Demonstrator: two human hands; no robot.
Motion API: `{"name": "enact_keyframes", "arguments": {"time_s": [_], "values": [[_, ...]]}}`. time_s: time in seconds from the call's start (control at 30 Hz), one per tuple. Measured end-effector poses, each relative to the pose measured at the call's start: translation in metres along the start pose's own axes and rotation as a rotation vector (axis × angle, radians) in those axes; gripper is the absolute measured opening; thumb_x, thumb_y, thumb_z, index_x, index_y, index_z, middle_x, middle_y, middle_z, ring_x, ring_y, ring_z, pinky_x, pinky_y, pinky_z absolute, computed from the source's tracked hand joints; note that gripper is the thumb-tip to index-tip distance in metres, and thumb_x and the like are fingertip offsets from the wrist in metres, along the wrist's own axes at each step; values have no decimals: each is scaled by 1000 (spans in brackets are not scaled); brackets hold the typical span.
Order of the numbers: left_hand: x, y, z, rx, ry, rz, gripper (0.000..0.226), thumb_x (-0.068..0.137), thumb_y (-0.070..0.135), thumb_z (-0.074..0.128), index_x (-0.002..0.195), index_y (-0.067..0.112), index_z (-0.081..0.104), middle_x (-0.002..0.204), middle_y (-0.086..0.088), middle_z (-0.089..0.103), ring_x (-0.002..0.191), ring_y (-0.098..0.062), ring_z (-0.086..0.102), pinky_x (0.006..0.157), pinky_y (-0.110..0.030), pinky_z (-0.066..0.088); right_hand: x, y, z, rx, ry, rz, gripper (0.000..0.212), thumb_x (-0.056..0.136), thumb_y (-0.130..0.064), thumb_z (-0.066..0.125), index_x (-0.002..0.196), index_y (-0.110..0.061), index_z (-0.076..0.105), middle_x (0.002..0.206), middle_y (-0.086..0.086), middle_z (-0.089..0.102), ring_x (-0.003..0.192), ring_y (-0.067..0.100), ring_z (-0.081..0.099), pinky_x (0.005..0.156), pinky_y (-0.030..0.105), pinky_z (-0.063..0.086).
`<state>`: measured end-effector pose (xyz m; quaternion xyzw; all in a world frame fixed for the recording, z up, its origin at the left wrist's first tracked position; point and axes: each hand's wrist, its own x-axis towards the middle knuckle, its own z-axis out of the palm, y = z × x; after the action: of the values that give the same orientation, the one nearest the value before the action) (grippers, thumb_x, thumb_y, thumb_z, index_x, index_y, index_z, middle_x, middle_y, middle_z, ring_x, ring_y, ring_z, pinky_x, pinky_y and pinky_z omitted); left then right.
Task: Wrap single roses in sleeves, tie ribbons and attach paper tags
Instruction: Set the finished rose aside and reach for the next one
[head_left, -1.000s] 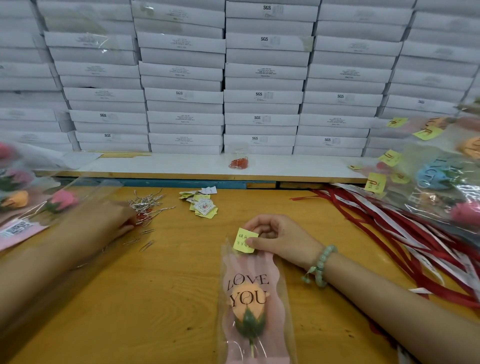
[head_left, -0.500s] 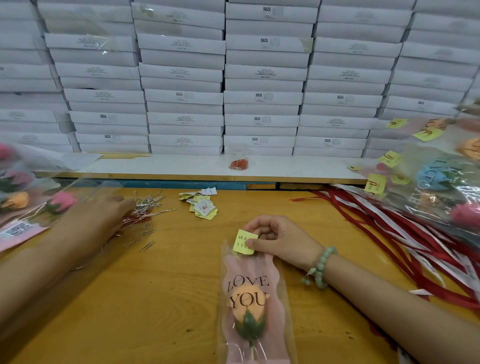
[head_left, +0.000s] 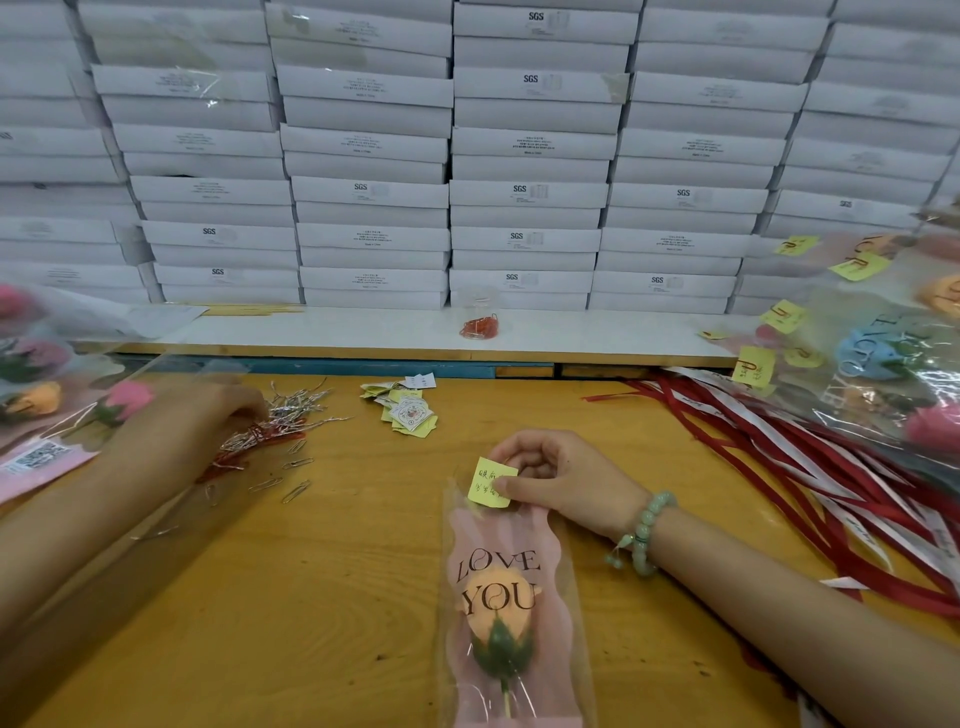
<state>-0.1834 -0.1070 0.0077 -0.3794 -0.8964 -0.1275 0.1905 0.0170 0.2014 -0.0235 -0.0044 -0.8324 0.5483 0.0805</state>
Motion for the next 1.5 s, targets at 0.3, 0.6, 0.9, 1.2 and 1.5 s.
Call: {"name": "enact_keyframes", "arguments": {"time_s": [0.3, 0.6, 0.9, 1.2, 1.5], "values": [[0, 6, 2, -207, 9, -38, 35, 81, -9, 67, 77, 26, 62, 88, 6, 59, 79, -14, 61, 78, -32, 51, -1, -1, 0, -11, 3, 5, 17, 84, -10, 71, 100, -14, 67, 83, -4, 69, 73, 7, 62, 77, 31, 53], [2, -2, 2, -345, 81, -157, 32, 86, -1, 67, 80, 31, 62, 82, 6, 68, 77, -13, 67, 71, -37, 54, -1, -3, 1, -10, -4, -2, 16, 84, -7, 70, 96, -18, 66, 78, -7, 67, 68, 4, 61, 72, 26, 51], [1, 9, 3, -446, 118, -238, 24, 78, 0, 75, 84, 23, 71, 85, 5, 71, 80, -11, 67, 66, -16, 47, -2, -3, 1, -23, -1, -3, 16, 84, -10, 71, 96, -20, 67, 82, -4, 69, 74, 11, 63, 79, 35, 53], [-1, 9, 1, -501, 87, -275, 21, 76, 4, 77, 77, 24, 74, 82, 9, 74, 84, -8, 67, 85, -34, 49, -3, -5, 1, -35, -2, -4, 16, 84, -10, 71, 95, -20, 67, 80, -7, 68, 71, 7, 61, 76, 33, 53], [-1, 5, 0, -562, 94, -337, 19, 66, 6, 85, 75, 20, 74, 65, 4, 73, 65, -16, 70, 68, -29, 58, -2, -3, 1, -18, -4, -4, 17, 84, -9, 71, 93, -22, 67, 81, -6, 69, 73, 8, 61, 76, 31, 53]]}}
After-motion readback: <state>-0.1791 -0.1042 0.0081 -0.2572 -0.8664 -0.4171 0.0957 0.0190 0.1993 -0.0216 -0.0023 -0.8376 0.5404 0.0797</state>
